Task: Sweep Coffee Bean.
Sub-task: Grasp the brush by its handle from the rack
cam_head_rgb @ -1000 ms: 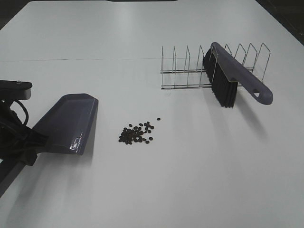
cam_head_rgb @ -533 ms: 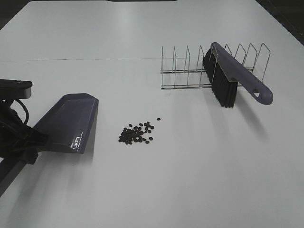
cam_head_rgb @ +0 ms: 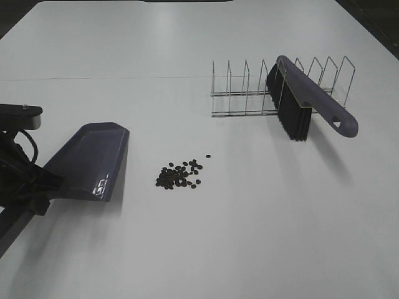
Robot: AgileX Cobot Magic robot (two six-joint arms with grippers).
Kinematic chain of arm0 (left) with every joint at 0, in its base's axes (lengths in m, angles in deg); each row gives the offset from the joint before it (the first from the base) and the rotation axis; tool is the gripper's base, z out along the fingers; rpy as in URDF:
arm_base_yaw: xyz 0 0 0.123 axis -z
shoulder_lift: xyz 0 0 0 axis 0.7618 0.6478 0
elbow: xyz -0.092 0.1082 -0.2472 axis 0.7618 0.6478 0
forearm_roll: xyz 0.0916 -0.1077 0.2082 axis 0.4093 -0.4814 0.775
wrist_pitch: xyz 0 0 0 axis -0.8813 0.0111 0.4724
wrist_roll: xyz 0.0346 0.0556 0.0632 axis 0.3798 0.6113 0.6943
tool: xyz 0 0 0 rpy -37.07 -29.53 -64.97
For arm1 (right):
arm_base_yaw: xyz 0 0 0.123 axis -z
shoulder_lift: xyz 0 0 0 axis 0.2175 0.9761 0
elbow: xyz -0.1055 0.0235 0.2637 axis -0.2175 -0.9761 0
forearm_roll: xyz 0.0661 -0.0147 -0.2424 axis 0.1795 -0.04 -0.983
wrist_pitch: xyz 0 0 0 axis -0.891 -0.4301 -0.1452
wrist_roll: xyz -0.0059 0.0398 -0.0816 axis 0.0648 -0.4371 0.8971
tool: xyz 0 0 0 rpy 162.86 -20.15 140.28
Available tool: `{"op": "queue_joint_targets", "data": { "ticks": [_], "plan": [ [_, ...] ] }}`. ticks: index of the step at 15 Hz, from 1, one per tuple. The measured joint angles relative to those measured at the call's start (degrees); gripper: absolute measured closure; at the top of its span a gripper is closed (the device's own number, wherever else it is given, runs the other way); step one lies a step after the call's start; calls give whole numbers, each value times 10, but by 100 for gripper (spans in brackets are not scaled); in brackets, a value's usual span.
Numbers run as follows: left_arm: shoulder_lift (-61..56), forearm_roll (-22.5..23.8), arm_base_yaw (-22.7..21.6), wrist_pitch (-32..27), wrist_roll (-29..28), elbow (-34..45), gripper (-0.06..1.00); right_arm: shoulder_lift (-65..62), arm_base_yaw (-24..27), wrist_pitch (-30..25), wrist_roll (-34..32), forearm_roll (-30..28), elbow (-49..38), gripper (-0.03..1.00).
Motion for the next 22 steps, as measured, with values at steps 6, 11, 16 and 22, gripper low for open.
{"op": "queue_joint_targets", "data": {
  "ticks": [6,11,16,22],
  "plan": [
    [0,0,0,2,0,0,62,451,0,-14,0,10,245,-2],
    [0,0,0,2,0,0,62,733,0,-33,13,9,462,-2],
    [0,6,0,2,0,0,62,917,1,-41,14,-17,651,-2],
    [0,1,0,2,0,0,62,1100,1,-42,30,-31,820,-2]
  ]
}}
